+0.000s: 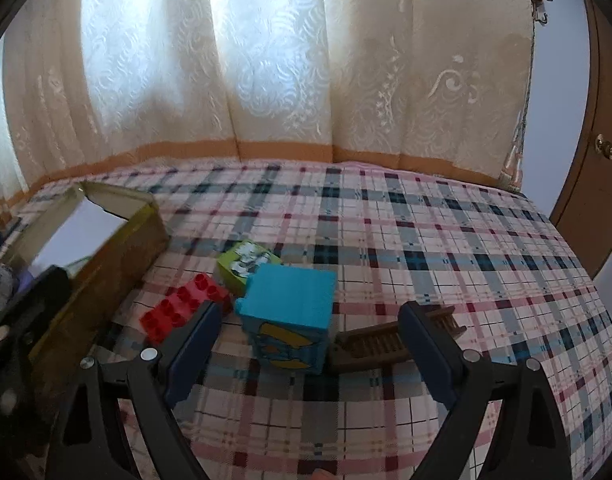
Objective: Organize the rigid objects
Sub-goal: 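Grasp the blue Duplo block with the right gripper while the left grasps the red Duplo brick, then lift the blue block and red brick and carry them toward the gold tray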
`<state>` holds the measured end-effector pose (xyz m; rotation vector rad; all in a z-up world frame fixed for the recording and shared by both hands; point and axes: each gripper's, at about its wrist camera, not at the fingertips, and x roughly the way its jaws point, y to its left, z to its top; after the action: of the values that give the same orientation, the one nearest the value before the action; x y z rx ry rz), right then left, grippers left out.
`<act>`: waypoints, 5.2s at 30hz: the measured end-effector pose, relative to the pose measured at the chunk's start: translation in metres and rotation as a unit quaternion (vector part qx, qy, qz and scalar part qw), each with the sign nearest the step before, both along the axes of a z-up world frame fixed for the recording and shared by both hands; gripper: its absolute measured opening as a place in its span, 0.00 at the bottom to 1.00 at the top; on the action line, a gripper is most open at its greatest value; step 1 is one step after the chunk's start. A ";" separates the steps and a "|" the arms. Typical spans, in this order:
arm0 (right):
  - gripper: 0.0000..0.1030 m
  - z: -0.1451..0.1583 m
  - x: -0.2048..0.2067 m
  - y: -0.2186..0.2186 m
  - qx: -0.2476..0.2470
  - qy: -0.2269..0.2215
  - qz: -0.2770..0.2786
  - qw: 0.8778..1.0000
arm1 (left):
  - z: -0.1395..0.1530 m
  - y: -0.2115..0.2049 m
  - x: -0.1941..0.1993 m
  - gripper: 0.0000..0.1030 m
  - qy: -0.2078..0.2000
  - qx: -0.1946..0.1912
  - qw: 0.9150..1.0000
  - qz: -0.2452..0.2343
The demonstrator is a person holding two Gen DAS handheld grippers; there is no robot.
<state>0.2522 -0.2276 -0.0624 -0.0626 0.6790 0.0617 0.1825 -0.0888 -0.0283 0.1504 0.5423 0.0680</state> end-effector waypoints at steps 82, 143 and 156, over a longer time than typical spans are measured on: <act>0.45 0.015 -0.036 -0.034 0.027 -0.068 -0.035 0.997 | -0.037 -0.042 0.040 0.30 0.076 0.003 0.994 -0.077; 0.45 0.024 -0.079 -0.007 0.002 -0.127 -0.029 0.992 | -0.011 -0.001 -0.040 0.30 -0.038 -0.033 0.998 -0.047; 0.45 0.025 -0.087 -0.001 0.000 -0.133 -0.024 0.991 | -0.010 0.003 -0.046 0.30 -0.044 -0.040 0.997 -0.043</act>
<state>0.1654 -0.2290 -0.0374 -0.0534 0.4144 0.0068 0.1364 -0.0859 -0.0383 0.0927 0.4495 -0.0314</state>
